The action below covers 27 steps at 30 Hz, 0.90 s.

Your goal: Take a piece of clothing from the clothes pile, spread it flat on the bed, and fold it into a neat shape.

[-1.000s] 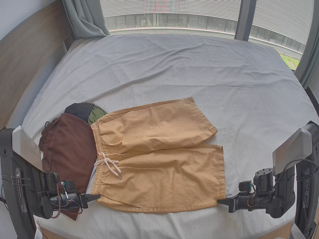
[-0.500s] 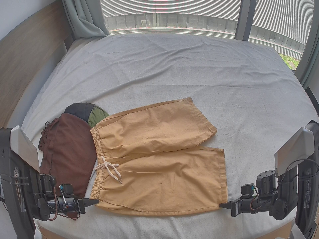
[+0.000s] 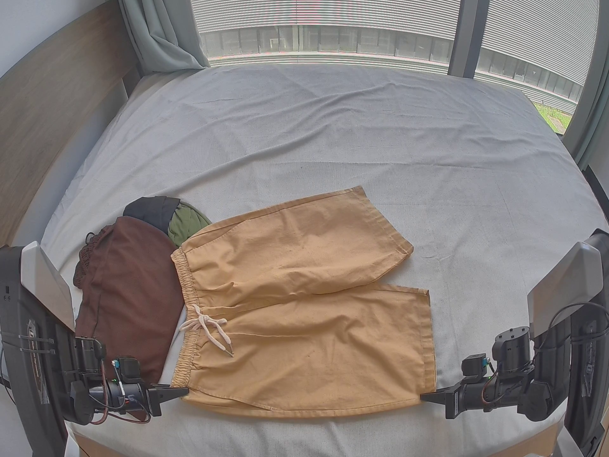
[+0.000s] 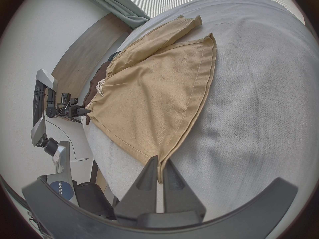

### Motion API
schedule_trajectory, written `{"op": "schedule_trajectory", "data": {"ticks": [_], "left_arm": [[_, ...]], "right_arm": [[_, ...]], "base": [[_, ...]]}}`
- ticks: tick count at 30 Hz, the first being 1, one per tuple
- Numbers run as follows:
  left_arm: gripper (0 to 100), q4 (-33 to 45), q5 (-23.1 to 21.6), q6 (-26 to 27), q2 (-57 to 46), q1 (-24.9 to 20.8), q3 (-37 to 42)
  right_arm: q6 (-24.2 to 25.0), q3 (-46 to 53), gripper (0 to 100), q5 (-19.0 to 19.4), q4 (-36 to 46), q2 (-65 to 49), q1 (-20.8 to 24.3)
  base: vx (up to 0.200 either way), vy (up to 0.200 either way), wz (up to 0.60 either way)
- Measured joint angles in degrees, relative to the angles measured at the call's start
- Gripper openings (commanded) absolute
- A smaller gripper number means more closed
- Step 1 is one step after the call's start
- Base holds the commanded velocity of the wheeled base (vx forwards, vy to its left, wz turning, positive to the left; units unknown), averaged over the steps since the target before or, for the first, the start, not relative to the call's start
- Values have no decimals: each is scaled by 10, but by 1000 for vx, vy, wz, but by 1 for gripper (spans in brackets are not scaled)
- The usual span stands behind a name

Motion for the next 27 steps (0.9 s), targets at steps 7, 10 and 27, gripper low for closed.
{"op": "schedule_trajectory", "data": {"ticks": [7, 10, 27], "left_arm": [[0, 0, -1, 2, 0, 4, -1], [0, 0, -1, -2, -3, 3, -5], [0, 0, 0, -177, -114, -39, -34]], "right_arm": [[1, 0, 0, 3, 0, -14, -1], [2, 0, 0, 7, 0, -25, -2], [54, -49, 0, 9, 1, -114, 5]], "base": [[0, 0, 0], [0, 0, 0], [0, 0, 0]]}}
